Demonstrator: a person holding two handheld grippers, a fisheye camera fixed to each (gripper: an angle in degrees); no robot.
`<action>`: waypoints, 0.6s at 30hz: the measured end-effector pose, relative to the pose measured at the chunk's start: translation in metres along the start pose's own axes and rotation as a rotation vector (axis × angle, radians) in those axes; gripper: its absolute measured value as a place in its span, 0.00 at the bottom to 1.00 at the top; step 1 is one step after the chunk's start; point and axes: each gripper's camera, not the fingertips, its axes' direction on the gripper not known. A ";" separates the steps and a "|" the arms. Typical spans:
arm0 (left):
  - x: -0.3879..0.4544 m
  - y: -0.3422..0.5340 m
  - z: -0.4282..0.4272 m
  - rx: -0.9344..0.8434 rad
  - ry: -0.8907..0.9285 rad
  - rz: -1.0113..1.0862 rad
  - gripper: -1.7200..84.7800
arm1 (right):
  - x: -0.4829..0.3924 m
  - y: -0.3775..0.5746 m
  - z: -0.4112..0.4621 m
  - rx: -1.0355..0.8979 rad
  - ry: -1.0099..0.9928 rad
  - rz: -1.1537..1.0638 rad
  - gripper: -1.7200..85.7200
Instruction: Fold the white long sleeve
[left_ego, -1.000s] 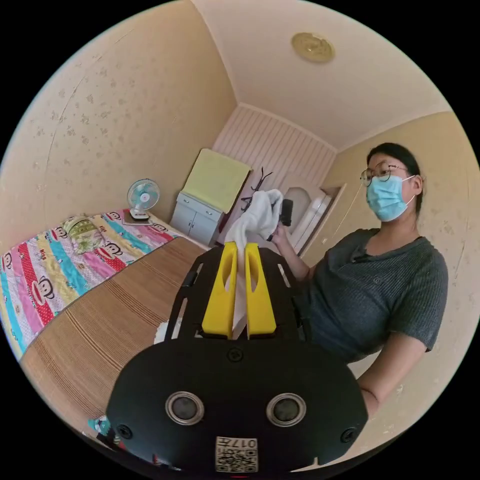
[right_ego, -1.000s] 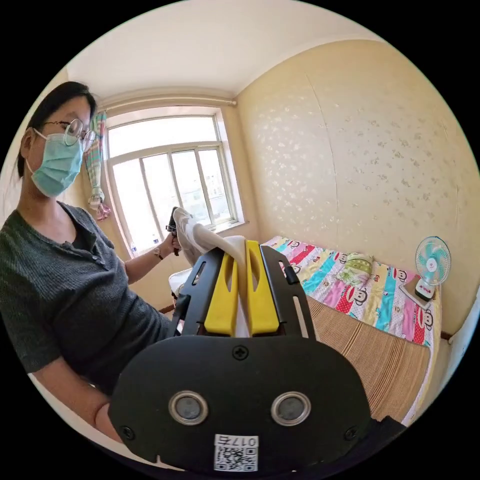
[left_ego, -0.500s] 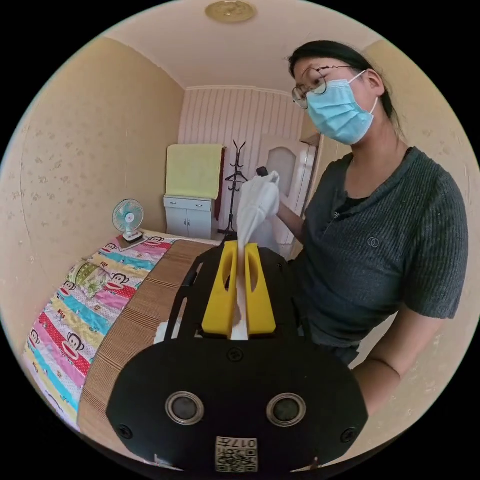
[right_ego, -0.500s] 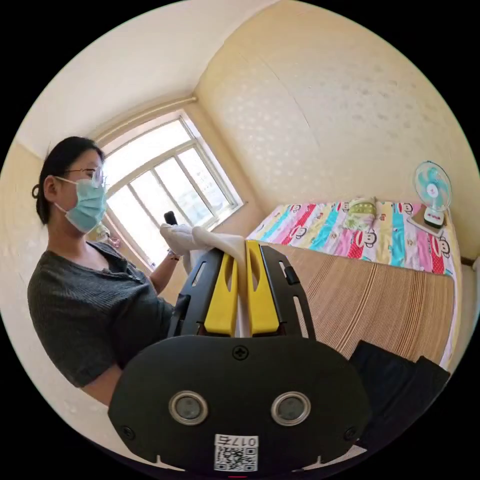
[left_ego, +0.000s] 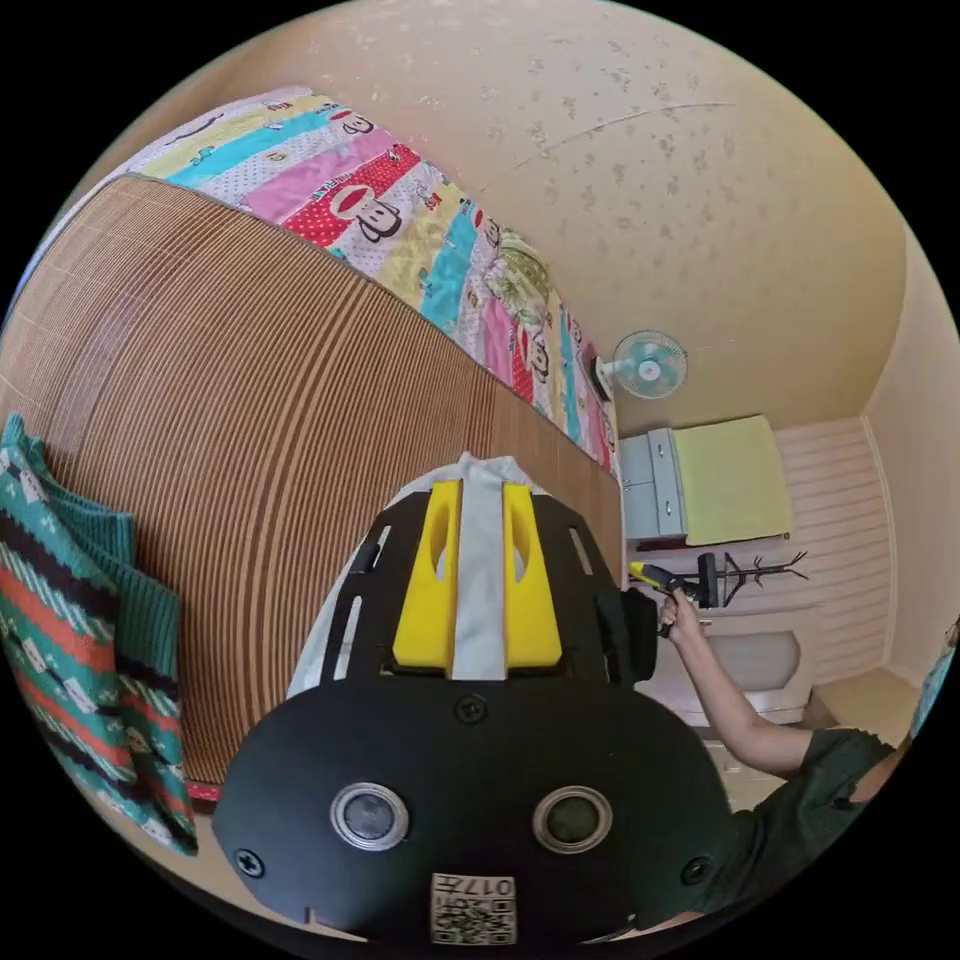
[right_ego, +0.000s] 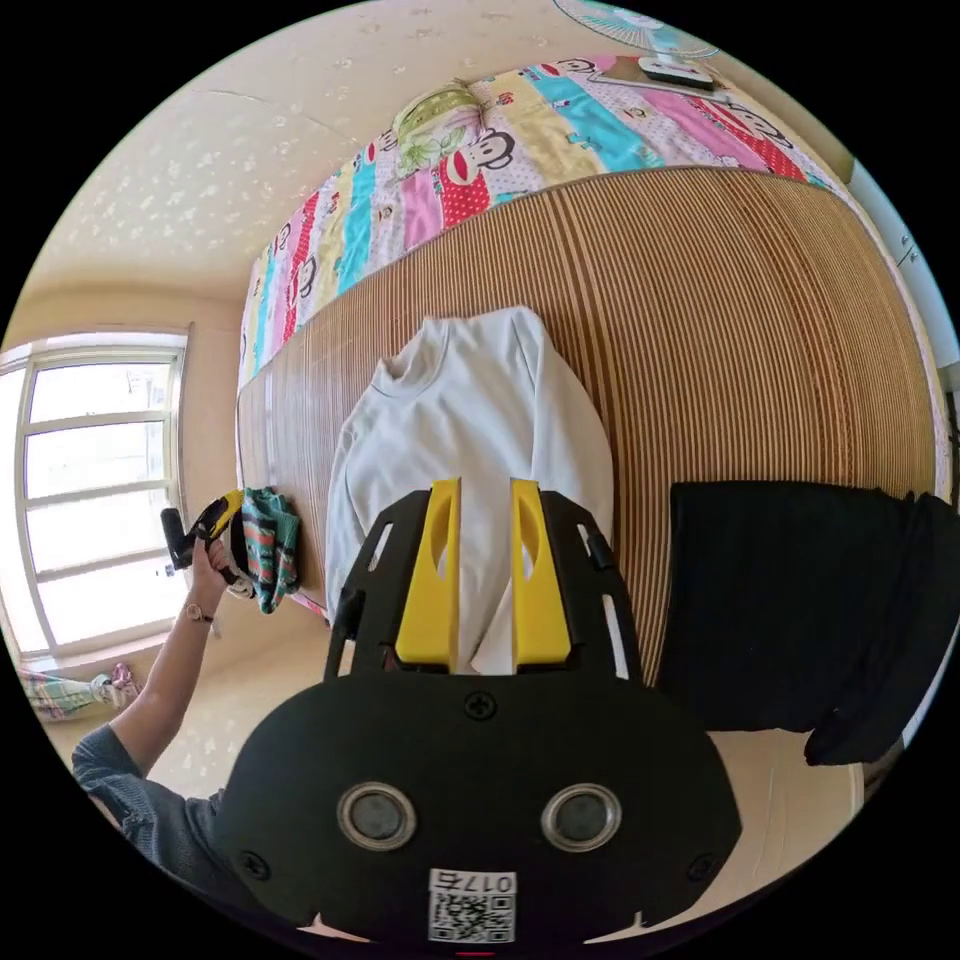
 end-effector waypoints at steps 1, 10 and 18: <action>-0.009 0.027 0.019 -0.091 -0.112 0.003 0.11 | 0.003 0.005 0.008 -0.025 0.004 0.007 0.14; -0.066 0.157 0.102 -0.349 -0.389 -0.189 0.12 | 0.048 0.040 0.078 -0.378 0.138 0.179 0.15; -0.052 0.078 0.010 -0.402 -0.348 -0.018 0.04 | 0.104 -0.032 -0.147 -0.234 -0.433 -0.027 0.05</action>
